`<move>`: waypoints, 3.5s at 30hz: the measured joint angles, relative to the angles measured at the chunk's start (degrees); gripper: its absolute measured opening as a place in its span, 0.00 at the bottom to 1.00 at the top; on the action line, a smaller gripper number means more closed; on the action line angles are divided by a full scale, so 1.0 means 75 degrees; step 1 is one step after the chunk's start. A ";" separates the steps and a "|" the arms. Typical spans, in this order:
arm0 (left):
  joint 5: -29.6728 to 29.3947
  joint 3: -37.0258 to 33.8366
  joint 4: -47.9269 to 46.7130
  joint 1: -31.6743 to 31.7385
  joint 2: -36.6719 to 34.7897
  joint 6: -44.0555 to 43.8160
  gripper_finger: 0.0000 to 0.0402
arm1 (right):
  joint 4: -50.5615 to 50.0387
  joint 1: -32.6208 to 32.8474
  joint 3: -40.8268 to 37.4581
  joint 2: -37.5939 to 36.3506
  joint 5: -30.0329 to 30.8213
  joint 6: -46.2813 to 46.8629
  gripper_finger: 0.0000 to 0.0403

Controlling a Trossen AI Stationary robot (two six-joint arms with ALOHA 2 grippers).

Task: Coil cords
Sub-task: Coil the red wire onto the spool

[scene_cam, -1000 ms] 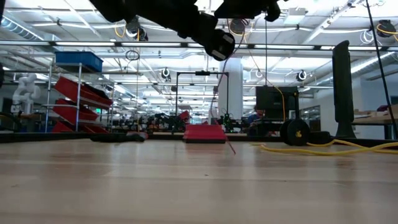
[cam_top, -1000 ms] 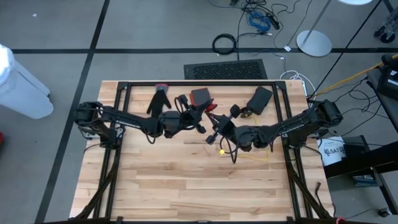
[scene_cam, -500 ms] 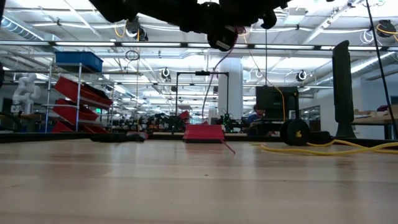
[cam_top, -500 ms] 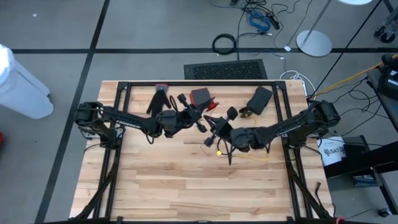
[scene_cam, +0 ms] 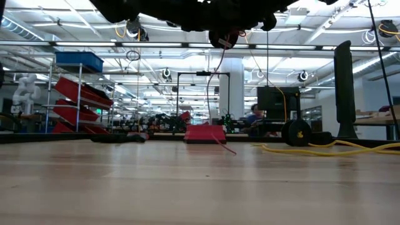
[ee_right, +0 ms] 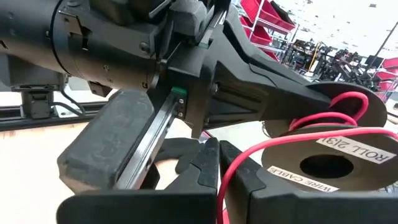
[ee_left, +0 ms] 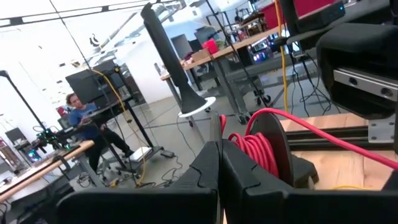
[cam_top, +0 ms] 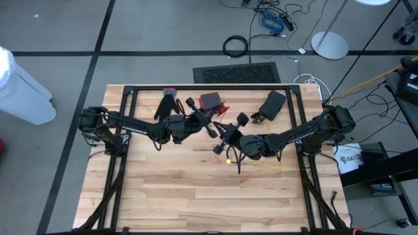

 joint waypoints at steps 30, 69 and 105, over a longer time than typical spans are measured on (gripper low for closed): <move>0.0905 0.0000 -0.0625 0.0015 -0.0003 0.0009 0.00 | -0.0811 0.0000 0.0000 0.0047 -0.1040 0.0037 0.00; 0.2160 -0.0006 0.0085 -0.0003 -0.0845 -0.2659 0.00 | -0.2694 0.0322 -0.0003 -0.0268 -0.0574 -0.0218 0.00; 0.5036 0.0000 -0.3161 -0.0015 -0.2393 -0.3115 0.00 | -0.2667 0.1043 -0.0006 -0.0265 -0.1664 -0.0452 0.06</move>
